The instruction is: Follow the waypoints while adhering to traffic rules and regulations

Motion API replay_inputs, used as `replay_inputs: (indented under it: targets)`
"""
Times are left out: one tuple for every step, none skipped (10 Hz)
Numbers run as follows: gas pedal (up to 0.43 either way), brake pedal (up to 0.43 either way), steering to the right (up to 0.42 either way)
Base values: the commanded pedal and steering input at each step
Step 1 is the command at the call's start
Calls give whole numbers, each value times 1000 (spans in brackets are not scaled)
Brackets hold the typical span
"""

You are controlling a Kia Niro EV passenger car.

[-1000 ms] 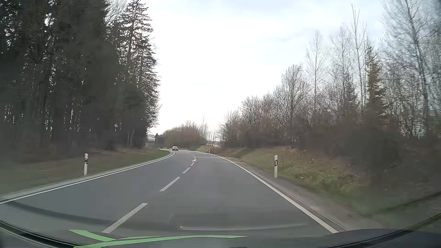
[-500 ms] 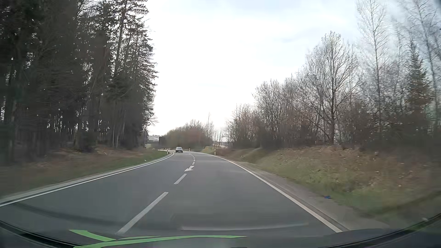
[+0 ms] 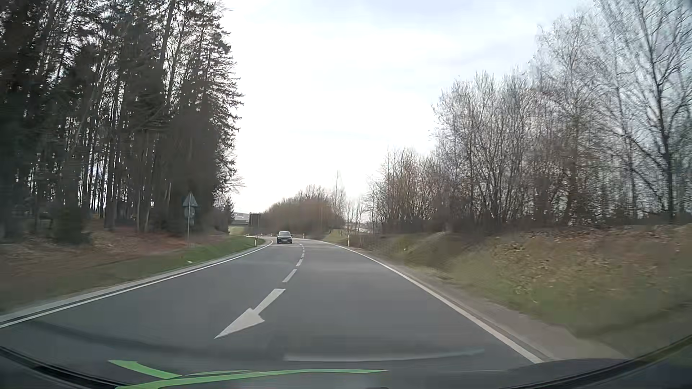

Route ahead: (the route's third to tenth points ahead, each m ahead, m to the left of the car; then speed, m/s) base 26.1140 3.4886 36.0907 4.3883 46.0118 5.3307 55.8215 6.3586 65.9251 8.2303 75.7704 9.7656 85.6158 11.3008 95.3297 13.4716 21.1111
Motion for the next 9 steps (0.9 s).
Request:
replay_inputs:
  targets:
    - [189,0,-12]
    - [189,0,-12]
    - [189,0,-12]
    - [189,0,-12]
    - [177,0,-12]
    - [177,0,-14]
    - [177,0,-15]
    - [177,0,-16]
    - [177,0,-16]
